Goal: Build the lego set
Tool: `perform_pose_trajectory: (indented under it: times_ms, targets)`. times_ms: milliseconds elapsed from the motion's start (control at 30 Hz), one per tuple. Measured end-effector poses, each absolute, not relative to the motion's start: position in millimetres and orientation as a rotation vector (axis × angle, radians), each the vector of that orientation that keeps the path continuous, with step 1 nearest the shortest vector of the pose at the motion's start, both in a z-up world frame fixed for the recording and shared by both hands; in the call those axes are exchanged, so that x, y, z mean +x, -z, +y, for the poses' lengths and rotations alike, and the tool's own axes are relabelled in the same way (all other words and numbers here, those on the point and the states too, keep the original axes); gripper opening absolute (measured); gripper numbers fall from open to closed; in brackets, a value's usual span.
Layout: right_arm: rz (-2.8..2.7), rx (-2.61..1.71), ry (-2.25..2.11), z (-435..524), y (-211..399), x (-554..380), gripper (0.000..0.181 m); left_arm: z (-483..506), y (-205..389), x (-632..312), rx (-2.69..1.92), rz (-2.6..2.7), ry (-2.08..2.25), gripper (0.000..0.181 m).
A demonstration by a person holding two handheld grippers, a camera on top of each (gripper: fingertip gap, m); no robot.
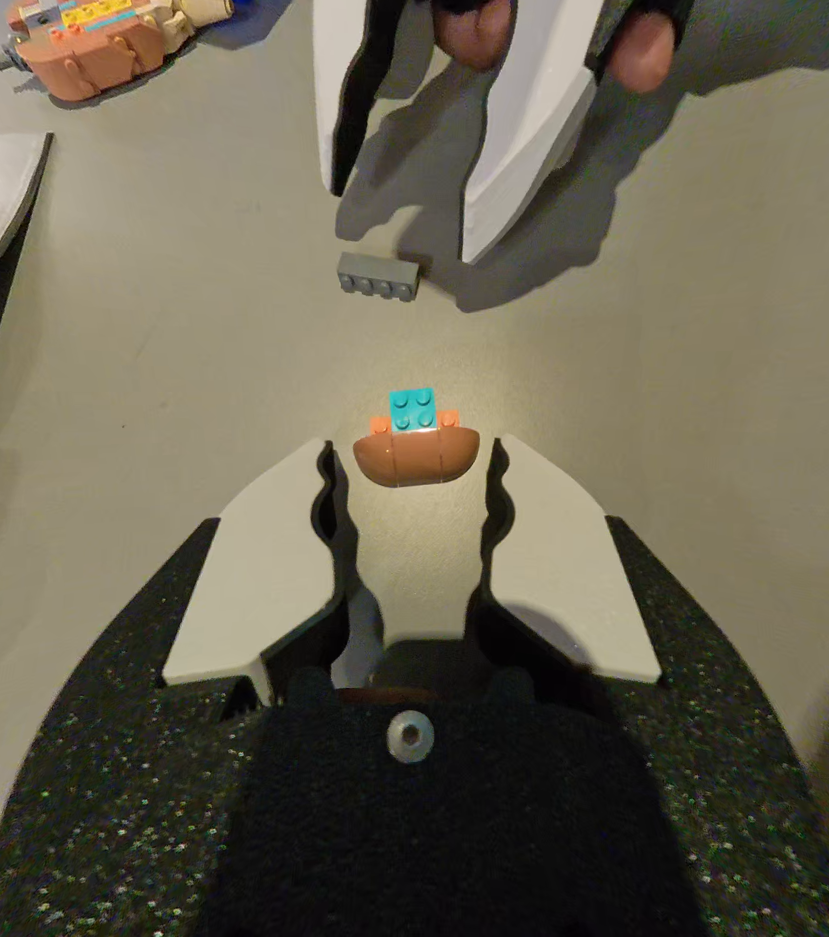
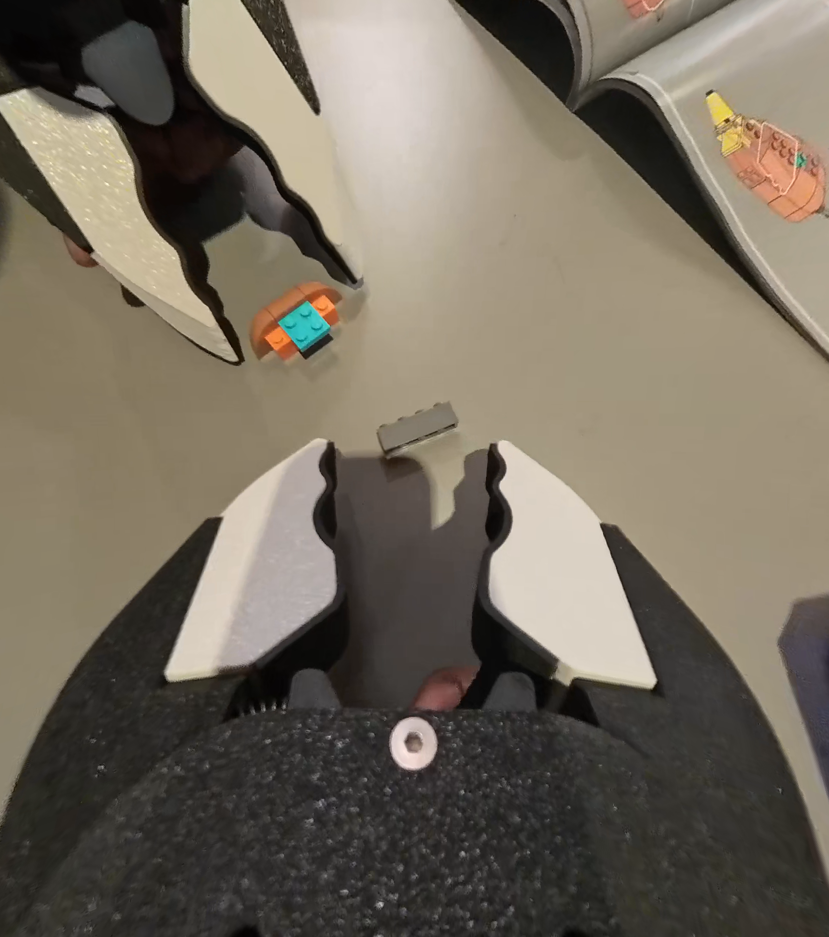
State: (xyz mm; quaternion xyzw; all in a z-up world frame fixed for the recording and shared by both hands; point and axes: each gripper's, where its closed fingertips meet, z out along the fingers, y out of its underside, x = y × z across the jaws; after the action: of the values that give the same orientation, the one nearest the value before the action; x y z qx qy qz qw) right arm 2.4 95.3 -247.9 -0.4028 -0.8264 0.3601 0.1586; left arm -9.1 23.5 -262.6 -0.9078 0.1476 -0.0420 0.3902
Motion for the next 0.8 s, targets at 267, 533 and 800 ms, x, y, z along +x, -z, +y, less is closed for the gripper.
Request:
perform_pose_trajectory:
  times_ms: [267, 533, 800]
  targets:
    - [-2.505, -0.957, -1.012, 91, 252, -6, 0.059, 27, 263, -8, -2.313, 0.354, 0.126, 0.047]
    - [-2.534, -0.967, -0.971, 88, 264, -9, 0.036, 34, 256, -15, -2.269, 0.366, 0.219, 0.047]
    - [-2.475, -1.001, -1.068, 90, 257, -12, 0.034, 54, 217, -33, -2.128, 0.402, 0.258, 0.047]
